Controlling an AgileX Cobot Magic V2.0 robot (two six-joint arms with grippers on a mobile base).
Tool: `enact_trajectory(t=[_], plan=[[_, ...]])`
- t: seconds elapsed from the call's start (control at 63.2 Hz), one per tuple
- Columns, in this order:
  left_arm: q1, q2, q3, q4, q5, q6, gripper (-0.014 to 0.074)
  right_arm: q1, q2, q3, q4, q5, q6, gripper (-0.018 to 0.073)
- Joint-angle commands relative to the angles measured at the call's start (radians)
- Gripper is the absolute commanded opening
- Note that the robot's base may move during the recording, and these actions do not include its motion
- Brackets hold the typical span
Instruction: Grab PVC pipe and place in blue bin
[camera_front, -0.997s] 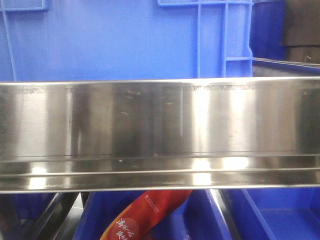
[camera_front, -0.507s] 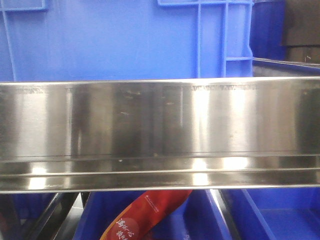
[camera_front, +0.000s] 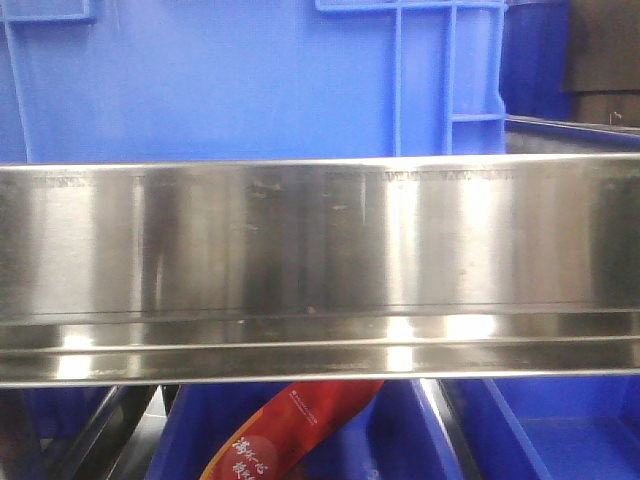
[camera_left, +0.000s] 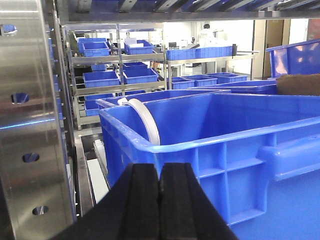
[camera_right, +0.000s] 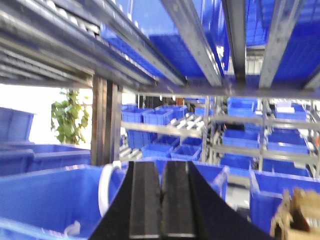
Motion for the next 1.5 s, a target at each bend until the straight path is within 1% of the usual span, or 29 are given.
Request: enact_trajectory(t=[0.0, 0.887, 1.187, 1.267, 1.488], plan=[[-0.004, -0.006, -0.008, 0.003, -0.004, -0.005, -0.0111, 0.001, -0.006, -0.029, 0.004, 0.02, -0.001, -0.0162], [-0.004, -0.008, -0.008, 0.003, -0.004, -0.005, -0.0111, 0.001, -0.006, -0.049, 0.004, 0.029, -0.001, -0.0162], [-0.003, -0.097, -0.008, 0.003, -0.004, -0.005, -0.0111, 0.001, -0.006, -0.049, 0.004, 0.029, -0.001, -0.0162], [0.008, -0.127, -0.008, 0.003, -0.004, -0.005, -0.0111, 0.001, -0.006, -0.049, 0.004, 0.029, -0.001, -0.0162], [0.062, -0.181, -0.008, 0.003, -0.004, -0.005, -0.0111, 0.001, -0.006, -0.049, 0.004, 0.029, -0.001, -0.0162]])
